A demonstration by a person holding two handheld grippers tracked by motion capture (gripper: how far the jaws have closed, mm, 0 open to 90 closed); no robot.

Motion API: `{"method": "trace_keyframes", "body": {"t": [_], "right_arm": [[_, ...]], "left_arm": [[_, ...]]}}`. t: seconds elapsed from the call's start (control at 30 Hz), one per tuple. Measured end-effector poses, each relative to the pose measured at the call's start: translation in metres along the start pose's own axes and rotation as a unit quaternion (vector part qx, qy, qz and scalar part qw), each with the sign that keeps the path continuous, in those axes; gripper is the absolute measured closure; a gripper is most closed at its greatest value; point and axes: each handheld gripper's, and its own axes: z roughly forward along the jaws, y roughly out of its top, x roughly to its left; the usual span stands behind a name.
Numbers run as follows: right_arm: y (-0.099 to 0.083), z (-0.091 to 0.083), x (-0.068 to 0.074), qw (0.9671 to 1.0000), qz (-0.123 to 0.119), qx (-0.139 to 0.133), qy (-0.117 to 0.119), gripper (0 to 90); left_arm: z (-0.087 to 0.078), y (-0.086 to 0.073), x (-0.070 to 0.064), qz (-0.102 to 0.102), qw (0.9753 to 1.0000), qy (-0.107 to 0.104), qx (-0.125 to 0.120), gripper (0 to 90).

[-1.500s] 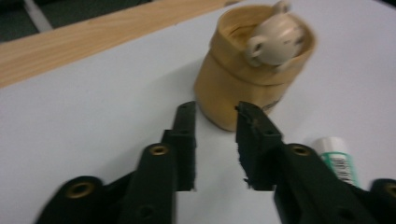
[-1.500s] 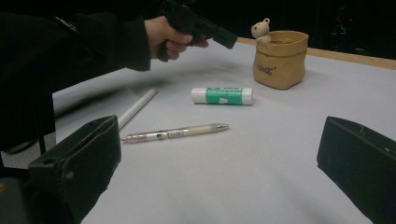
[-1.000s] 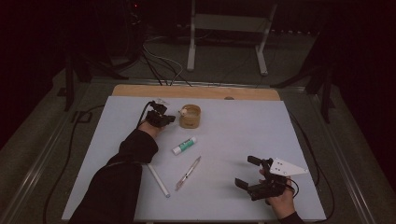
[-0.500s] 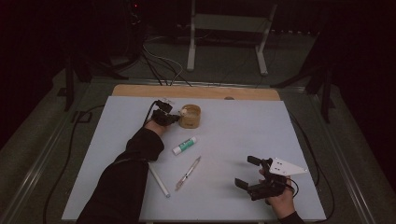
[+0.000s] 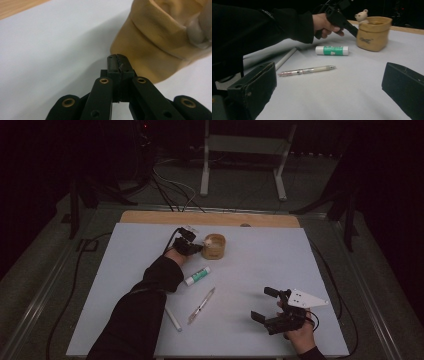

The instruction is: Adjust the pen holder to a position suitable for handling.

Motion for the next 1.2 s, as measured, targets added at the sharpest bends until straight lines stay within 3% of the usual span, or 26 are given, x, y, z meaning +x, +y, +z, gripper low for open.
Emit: {"method": "trace_keyframes", "body": {"t": [0.07, 0.1, 0.57, 0.93, 1.2], "right_arm": [[0.0, 0.0, 0.0, 1.0, 0.001, 0.0, 0.001, 0.0], [0.0, 0.0, 0.0, 1.0, 0.001, 0.0, 0.001, 0.0], [0.0, 0.001, 0.001, 1.0, 0.001, 0.001, 0.004, 0.0], [0.0, 0.0, 0.001, 1.0, 0.001, 0.001, 0.003, 0.0], [-0.001, -0.001, -0.001, 1.0, 0.002, -0.001, -0.002, 0.0]], "left_arm": [[0.0, 0.0, 0.0, 0.0, 1.0, 0.0, 0.0, 90.0], [0.005, 0.007, -0.009, 0.001, 1.0, -0.009, -0.003, 90.0], [0.025, 0.028, -0.046, 0.035, 0.9988, -0.033, 0.006, 90.0], [0.042, 0.04, -0.073, 0.048, 0.9976, -0.051, 0.004, 90.0], [0.036, 0.04, -0.073, 0.041, 0.9975, -0.057, -0.012, 90.0]]}}
